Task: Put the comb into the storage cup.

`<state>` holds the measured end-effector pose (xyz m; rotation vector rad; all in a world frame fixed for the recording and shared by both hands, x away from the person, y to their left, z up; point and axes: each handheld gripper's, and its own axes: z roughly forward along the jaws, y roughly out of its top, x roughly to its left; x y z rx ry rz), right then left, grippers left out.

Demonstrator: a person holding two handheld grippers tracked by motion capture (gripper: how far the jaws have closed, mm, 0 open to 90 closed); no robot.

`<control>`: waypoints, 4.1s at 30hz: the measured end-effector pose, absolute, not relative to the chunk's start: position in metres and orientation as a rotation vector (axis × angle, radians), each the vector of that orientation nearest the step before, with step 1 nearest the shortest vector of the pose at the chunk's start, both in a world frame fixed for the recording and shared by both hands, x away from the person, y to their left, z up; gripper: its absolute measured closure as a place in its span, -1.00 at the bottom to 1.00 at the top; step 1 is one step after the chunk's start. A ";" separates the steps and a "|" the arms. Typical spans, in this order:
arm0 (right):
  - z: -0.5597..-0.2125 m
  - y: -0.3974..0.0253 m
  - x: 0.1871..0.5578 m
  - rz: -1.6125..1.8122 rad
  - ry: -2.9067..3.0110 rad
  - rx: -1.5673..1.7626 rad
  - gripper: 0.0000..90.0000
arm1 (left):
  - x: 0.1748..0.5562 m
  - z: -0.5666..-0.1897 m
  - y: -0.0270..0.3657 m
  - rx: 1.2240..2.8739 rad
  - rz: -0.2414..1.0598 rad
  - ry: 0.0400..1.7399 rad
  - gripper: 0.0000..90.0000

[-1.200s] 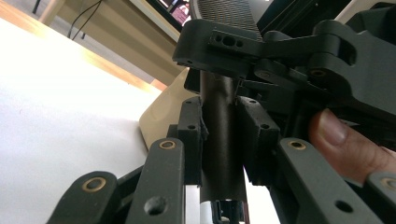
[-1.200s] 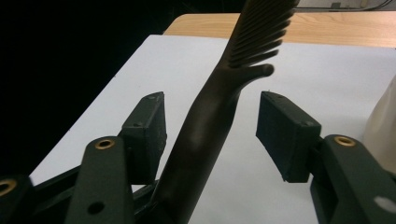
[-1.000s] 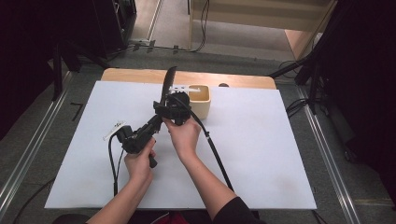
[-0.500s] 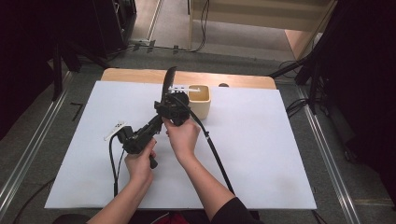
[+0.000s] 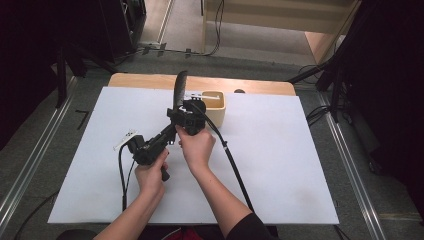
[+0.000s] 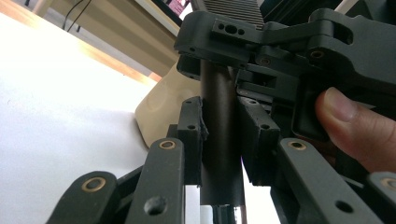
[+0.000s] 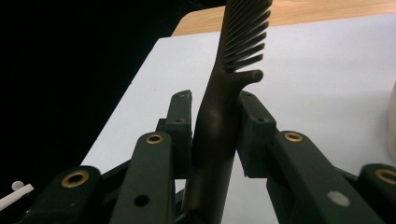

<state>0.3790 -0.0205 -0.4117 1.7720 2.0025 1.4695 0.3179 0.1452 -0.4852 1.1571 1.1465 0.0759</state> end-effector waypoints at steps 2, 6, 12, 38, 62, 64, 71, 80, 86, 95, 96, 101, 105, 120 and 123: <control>-0.411 -0.021 0.379 1.475 2.002 1.774 0.52 | 0.318 -0.485 0.145 1.157 0.077 1.144 0.62; -0.411 -0.021 0.379 1.494 1.999 1.775 0.53 | 0.318 -0.484 0.145 1.163 0.082 1.138 0.62; -0.410 -0.021 0.377 1.499 1.996 1.769 0.55 | 0.318 -0.481 0.142 1.199 0.106 1.136 0.60; -0.413 -0.043 0.380 1.407 1.931 1.673 0.55 | 0.320 -0.458 0.134 1.535 0.010 1.200 -0.01; -0.414 -0.051 0.374 1.464 1.911 1.539 0.56 | 0.317 -0.446 0.149 1.956 -0.070 1.039 -0.24; -0.414 -0.052 0.374 1.464 1.906 1.534 0.56 | 0.317 -0.447 0.151 1.968 -0.077 1.031 -0.24; -0.413 -0.057 0.373 1.470 1.887 1.522 0.56 | 0.314 -0.450 0.156 2.015 -0.077 0.990 -0.24; -0.410 -0.064 0.372 1.491 1.864 1.509 0.56 | 0.310 -0.453 0.163 2.078 -0.049 0.942 -0.24; -0.407 -0.069 0.373 1.486 1.838 1.501 0.56 | 0.307 -0.457 0.169 2.103 -0.071 0.922 -0.24; -0.404 -0.076 0.373 1.476 1.819 1.507 0.56 | 0.302 -0.462 0.176 2.150 -0.064 0.898 -0.24; -0.404 -0.078 0.373 1.477 1.814 1.508 0.56 | 0.302 -0.463 0.176 2.155 -0.062 0.893 -0.24; -0.403 -0.084 0.376 1.463 1.807 1.516 0.56 | 0.300 -0.464 0.179 2.167 -0.044 0.888 -0.24; -0.401 -0.087 0.377 1.457 1.792 1.509 0.56 | 0.299 -0.464 0.182 2.176 -0.035 0.898 -0.24; -0.385 -0.105 0.389 1.439 1.740 1.501 0.55 | 0.294 -0.465 0.193 2.150 -0.045 0.902 -0.24; -0.383 -0.109 0.391 1.443 1.727 1.511 0.56 | 0.294 -0.465 0.194 2.154 -0.044 0.901 -0.24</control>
